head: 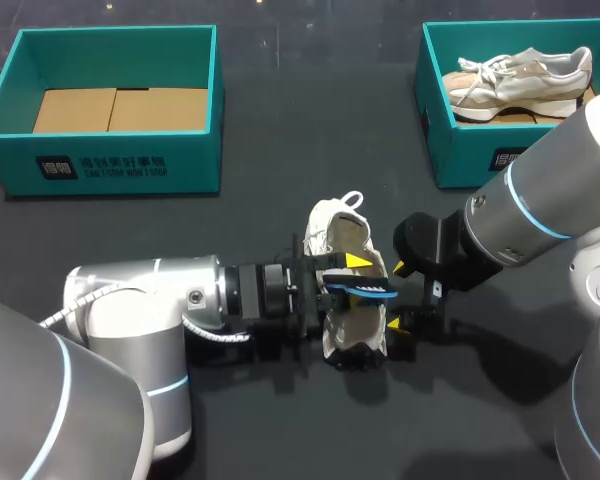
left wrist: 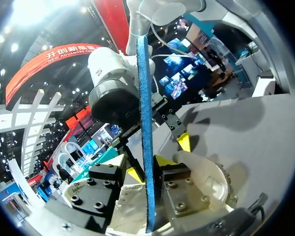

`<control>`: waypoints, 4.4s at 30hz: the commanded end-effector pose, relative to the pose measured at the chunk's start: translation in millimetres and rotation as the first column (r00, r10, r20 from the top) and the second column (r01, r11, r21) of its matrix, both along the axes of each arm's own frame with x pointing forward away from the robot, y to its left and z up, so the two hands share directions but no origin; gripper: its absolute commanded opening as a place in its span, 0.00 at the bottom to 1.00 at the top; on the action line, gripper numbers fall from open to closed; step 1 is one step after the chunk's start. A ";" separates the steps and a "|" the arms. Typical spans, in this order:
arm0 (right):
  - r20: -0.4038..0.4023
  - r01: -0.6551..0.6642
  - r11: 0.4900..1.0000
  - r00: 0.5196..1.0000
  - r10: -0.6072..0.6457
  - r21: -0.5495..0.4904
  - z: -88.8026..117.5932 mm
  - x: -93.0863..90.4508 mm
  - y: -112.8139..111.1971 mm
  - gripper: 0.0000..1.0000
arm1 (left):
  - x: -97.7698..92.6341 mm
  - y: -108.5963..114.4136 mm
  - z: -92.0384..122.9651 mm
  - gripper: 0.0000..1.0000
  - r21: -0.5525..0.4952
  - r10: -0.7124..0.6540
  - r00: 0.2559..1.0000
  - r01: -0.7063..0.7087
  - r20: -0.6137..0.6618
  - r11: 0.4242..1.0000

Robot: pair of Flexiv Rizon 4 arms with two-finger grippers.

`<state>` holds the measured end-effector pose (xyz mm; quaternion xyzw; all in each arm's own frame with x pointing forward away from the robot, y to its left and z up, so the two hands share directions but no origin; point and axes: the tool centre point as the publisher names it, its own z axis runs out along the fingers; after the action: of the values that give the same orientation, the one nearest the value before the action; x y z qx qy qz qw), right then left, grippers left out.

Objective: Take the shoe out of the shoebox, open the shoe tongue, remove and reinsert the insole, then place the shoe into the shoebox

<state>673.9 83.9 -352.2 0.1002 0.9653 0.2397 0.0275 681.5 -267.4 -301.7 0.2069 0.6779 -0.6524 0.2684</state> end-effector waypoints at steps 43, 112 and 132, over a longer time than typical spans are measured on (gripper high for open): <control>0.003 0.001 1.000 1.000 -0.001 0.001 -0.5 -1.6 -0.5 1.00 | 22.0 5.6 -37.9 0.00 0.183 0.074 0.997 -0.076 0.017 0.980; 0.003 0.001 1.000 1.000 -0.001 0.001 -0.5 -1.6 -0.5 1.00 | -12.2 3.0 -0.4 0.17 0.105 -0.060 0.991 0.047 0.117 0.993; 0.003 0.001 1.000 1.000 -0.001 0.001 -0.5 -1.6 -0.5 1.00 | -2.0 -7.3 -28.0 0.00 0.178 -0.066 0.985 0.037 0.161 0.983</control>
<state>673.8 84.1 -352.7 0.1003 0.9652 0.2401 0.0278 674.3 -265.3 -324.3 0.3014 0.6973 -0.5835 0.2872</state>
